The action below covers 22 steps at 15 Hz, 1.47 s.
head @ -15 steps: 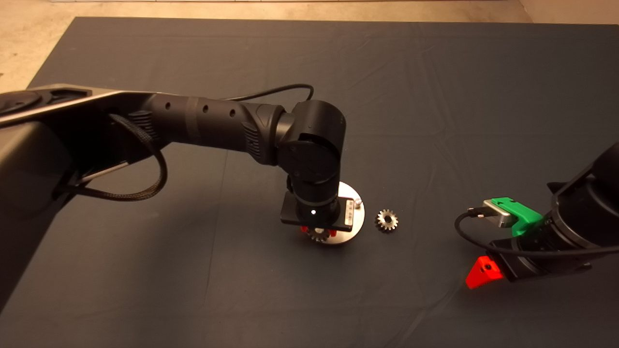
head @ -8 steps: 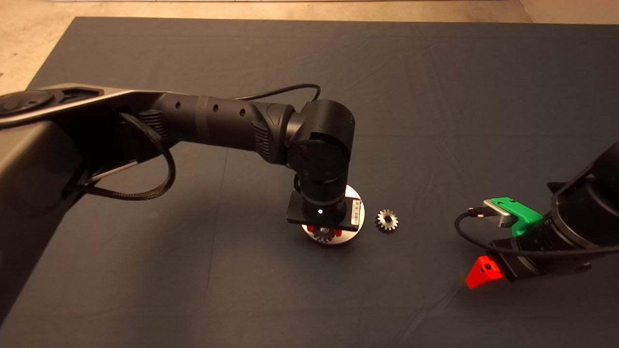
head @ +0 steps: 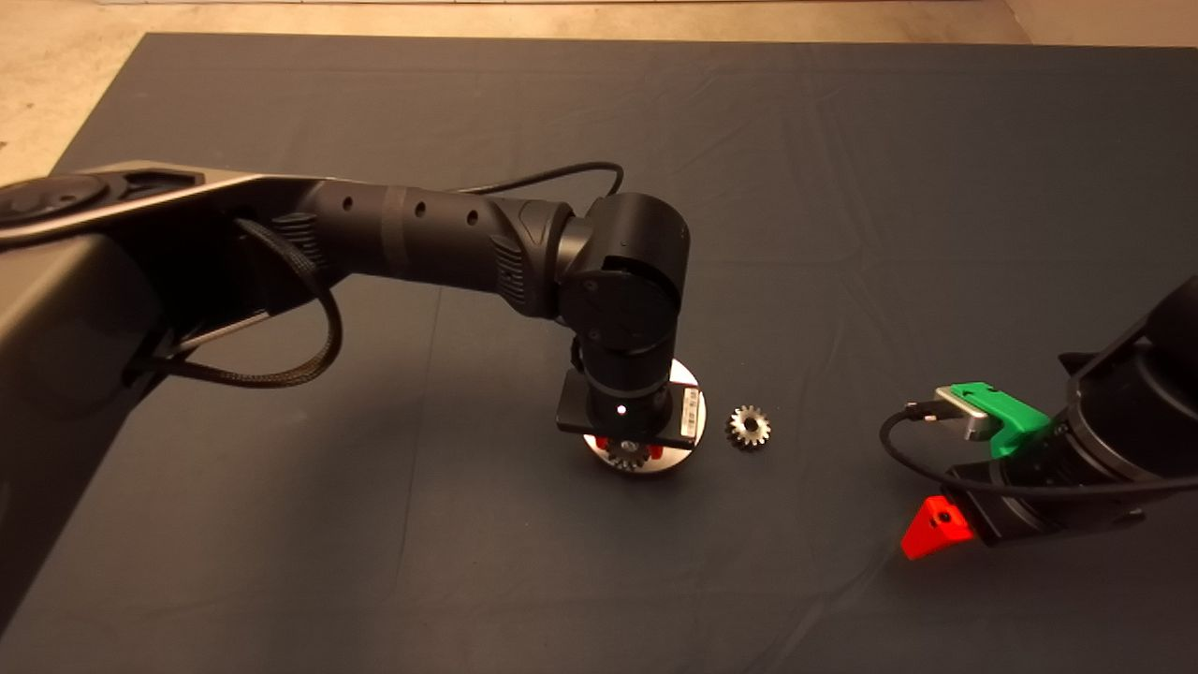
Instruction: Install three planetary gears onto the carrier pins
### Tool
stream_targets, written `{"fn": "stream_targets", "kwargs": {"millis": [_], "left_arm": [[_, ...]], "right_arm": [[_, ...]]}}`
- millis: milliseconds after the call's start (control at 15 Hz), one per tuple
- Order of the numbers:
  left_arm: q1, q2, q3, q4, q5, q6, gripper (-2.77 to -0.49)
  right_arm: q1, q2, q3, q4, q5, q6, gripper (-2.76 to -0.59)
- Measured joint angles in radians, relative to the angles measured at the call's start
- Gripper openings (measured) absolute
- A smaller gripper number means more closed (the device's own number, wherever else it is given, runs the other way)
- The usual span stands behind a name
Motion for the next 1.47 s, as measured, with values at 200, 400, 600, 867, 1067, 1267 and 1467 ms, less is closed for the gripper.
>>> {"fn": "stream_targets", "kwargs": {"millis": [200, 400, 600, 867, 1067, 1267, 1467], "left_arm": [[0.001, 0.000, 0.000, 0.000, 0.000, 0.002, -2.46], [0.004, 0.000, 0.000, 0.000, 0.000, 0.009, -2.47], [0.009, 0.000, 0.000, 0.000, 0.000, 0.017, -2.47], [0.009, 0.000, 0.000, 0.001, 0.000, 0.029, -2.47], [0.009, 0.000, 0.000, 0.005, 0.000, 0.035, -2.48], [0.009, 0.000, 0.000, 0.014, 0.000, 0.040, -2.48], [0.009, 0.000, -0.010, 0.019, 0.000, 0.054, -2.48]], "right_arm": [[0.000, 0.000, 0.000, 0.000, 0.000, 0.000, -0.60], [0.000, 0.000, 0.000, 0.000, 0.000, 0.000, -0.60], [0.000, 0.000, 0.000, 0.000, 0.000, 0.000, -0.60], [0.000, 0.000, 0.000, 0.000, 0.000, 0.000, -0.60], [0.000, 0.000, 0.000, 0.000, 0.000, 0.000, -0.60], [0.000, 0.000, 0.000, 0.000, 0.000, 0.000, -0.60], [0.000, 0.000, 0.000, 0.000, 0.000, 0.000, -0.60]]}}
